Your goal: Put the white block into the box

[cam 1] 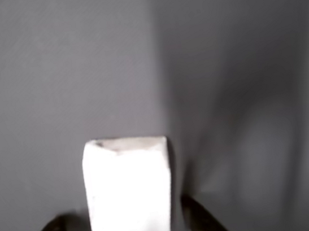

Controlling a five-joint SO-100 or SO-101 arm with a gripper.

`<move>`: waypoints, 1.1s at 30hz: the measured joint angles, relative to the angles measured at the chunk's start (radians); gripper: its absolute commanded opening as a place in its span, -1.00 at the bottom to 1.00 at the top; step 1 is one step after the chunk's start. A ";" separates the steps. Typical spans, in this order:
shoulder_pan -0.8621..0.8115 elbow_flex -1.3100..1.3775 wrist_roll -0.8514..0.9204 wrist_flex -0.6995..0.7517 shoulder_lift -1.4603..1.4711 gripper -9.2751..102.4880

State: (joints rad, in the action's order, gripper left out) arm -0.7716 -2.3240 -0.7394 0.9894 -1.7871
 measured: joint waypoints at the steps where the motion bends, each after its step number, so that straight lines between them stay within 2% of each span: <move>1: 0.000 0.000 0.005 0.000 0.000 -0.43; 9: 0.006 -0.002 0.020 0.005 0.000 -0.61; 16: 0.012 -0.002 0.031 0.023 0.000 -0.86; 26: 0.011 0.000 0.031 0.034 -0.003 -0.86; 33: 0.003 0.063 0.012 0.183 -0.054 -0.86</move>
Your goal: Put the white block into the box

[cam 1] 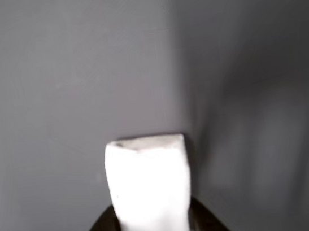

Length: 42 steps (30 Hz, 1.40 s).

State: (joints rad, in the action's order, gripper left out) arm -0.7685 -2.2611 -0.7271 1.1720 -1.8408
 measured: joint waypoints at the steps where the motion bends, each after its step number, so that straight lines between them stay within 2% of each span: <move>1: -0.005 0.014 -0.005 0.021 -0.015 -0.86; 8: -0.061 0.101 -0.008 0.137 -0.098 -0.86; 16: -0.132 0.244 -0.008 0.204 -0.120 -0.86; 25: -0.353 0.376 -0.060 0.310 -0.104 -0.86; 42: -0.629 0.983 -0.273 0.331 0.497 -0.86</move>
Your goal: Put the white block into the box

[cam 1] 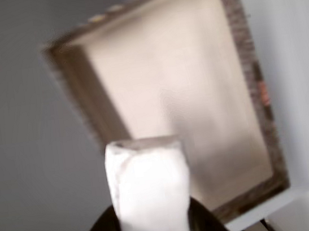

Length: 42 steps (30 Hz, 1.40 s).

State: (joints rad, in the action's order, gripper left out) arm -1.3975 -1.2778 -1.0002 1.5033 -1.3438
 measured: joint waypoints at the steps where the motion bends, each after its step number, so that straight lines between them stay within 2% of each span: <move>1: -0.008 0.034 -0.015 0.000 0.035 -0.86; 10: -0.017 0.247 -0.216 -0.002 0.273 -0.86; 17: -0.017 0.288 -0.371 -0.002 0.302 -0.86; 30: -0.021 0.465 -0.382 0.026 0.529 -0.86; 42: -0.021 0.535 -0.376 0.026 0.584 -0.86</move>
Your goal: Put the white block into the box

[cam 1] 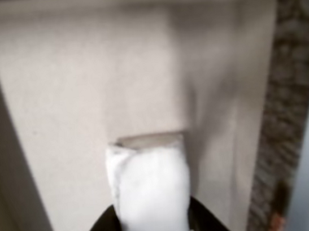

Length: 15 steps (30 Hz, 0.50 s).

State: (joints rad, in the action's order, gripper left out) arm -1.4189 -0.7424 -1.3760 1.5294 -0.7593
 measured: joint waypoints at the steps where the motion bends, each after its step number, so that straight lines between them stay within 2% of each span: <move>1: 0.000 0.000 0.000 0.000 0.000 -0.86; 8: -0.002 0.006 0.015 -0.002 0.028 -0.78; 10: -0.002 0.006 0.023 -0.002 0.028 -0.67; 12: -0.002 0.006 0.031 -0.005 0.028 -0.45; 15: 0.002 0.006 0.049 -0.023 0.028 -0.32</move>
State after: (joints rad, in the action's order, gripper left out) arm -1.4174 -0.7363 -1.3269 1.5064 -0.7317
